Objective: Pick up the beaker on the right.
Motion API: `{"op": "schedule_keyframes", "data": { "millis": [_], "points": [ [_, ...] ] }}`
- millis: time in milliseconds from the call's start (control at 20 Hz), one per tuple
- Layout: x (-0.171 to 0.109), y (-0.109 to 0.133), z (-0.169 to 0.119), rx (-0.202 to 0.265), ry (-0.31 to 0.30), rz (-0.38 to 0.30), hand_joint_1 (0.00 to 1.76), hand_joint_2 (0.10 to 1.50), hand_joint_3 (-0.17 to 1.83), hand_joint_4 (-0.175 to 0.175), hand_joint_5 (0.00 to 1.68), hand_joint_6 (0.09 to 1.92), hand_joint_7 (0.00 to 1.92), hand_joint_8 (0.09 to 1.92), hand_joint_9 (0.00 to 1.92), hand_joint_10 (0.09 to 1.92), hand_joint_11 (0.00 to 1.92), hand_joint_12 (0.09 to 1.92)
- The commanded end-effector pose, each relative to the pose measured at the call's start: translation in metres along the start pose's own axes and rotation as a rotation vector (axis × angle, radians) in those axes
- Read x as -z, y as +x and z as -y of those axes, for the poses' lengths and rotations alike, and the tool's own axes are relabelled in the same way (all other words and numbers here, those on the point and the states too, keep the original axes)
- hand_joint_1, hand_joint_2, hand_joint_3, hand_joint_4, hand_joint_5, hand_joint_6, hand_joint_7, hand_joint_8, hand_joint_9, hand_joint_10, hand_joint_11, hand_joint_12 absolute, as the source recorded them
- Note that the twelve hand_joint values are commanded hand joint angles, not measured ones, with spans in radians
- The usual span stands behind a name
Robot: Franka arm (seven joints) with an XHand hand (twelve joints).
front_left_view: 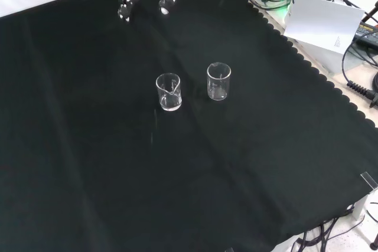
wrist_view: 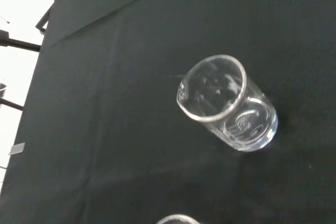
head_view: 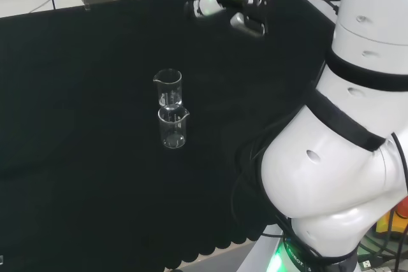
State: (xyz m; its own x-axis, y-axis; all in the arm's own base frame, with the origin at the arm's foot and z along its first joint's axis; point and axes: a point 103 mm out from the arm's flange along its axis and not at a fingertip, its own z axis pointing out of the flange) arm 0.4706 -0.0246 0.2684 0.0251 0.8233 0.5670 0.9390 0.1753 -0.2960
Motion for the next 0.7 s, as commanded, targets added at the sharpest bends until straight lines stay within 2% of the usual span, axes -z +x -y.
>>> {"op": "schedule_keyframes", "data": {
  "millis": [50, 250, 400, 550, 700],
  "points": [
    [-0.025, -0.008, -0.008, 0.093, 0.024, -0.095, 0.56, 1.11, -0.17, -0.015, 0.18, 0.09, 0.05, 0.55, 0.21, 0.65, 0.0, 1.35],
    [-0.037, -0.013, -0.011, 0.113, 0.032, -0.121, 0.58, 1.1, -0.17, -0.015, 0.18, 0.09, 0.05, 0.55, 0.21, 0.66, 0.0, 1.35],
    [-0.045, -0.021, -0.016, 0.114, 0.045, -0.165, 0.61, 1.08, -0.17, -0.016, 0.18, 0.09, 0.04, 0.55, 0.21, 0.65, 0.0, 1.35],
    [-0.052, -0.026, -0.021, 0.121, 0.054, -0.218, 0.66, 1.01, -0.17, -0.016, 0.17, 0.09, 0.04, 0.55, 0.2, 0.65, 0.0, 1.35],
    [-0.059, -0.027, -0.023, 0.15, 0.054, -0.238, 0.73, 0.95, -0.17, -0.017, 0.17, 0.09, 0.04, 0.55, 0.21, 0.65, 0.0, 1.35]
  ]
}}
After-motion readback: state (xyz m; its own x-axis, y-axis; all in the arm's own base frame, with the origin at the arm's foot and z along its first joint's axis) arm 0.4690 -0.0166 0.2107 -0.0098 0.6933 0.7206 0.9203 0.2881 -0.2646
